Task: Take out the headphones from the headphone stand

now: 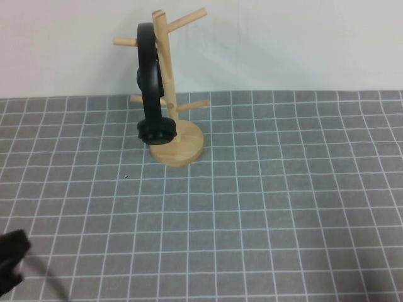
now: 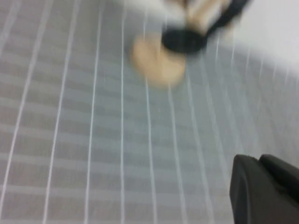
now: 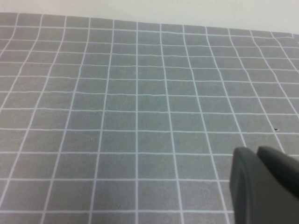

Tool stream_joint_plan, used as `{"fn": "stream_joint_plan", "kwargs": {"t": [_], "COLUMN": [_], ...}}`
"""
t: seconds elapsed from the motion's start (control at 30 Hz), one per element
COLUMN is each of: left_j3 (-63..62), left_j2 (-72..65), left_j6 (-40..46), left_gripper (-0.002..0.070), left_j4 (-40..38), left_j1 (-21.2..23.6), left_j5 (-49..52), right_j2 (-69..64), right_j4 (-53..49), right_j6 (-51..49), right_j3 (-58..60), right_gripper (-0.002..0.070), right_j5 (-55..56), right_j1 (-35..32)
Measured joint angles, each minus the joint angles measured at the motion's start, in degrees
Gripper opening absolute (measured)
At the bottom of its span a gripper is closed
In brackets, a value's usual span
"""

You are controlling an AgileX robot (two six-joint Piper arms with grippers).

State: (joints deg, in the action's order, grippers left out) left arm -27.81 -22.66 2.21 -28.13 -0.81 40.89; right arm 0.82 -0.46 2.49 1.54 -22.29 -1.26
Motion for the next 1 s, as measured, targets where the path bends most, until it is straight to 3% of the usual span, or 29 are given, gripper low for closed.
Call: {"fn": "stream_joint_plan", "kwargs": {"t": [0.17, 0.43, 0.63, 0.73, 0.93, 1.0], "left_j3": [-8.94, -13.7, -20.96, -26.4, -37.47, -40.21], "left_j2": [-15.35, -34.6, -46.64, -53.11, -63.67, -66.42], "left_j6": [14.61, 47.11, 59.51, 60.65, 60.8, 60.57], "left_gripper": [-0.0004, -0.0004, 0.0016, 0.0103, 0.0394, 0.0438], "left_j4": [-5.5, -34.54, -45.47, -46.6, -48.12, -48.12], "left_j1": [0.0, 0.0, 0.0, 0.0, 0.0, 0.0], "left_j5": [9.38, 9.15, 7.98, 7.86, 8.95, 8.99], "right_j2": [0.0, 0.0, 0.0, 0.0, 0.0, 0.0], "right_j4": [0.0, 0.0, 0.0, 0.0, 0.0, 0.0], "right_j6": [0.0, 0.0, 0.0, 0.0, 0.0, 0.0], "right_j3": [0.0, 0.0, 0.0, 0.0, 0.0, 0.0], "right_gripper": [-0.0009, -0.0009, -0.0009, -0.0009, -0.0009, -0.0009], "right_j5": [0.0, 0.0, 0.0, 0.0, 0.0, 0.0], "right_j1": [0.0, 0.0, 0.0, 0.0, 0.0, 0.0]}}
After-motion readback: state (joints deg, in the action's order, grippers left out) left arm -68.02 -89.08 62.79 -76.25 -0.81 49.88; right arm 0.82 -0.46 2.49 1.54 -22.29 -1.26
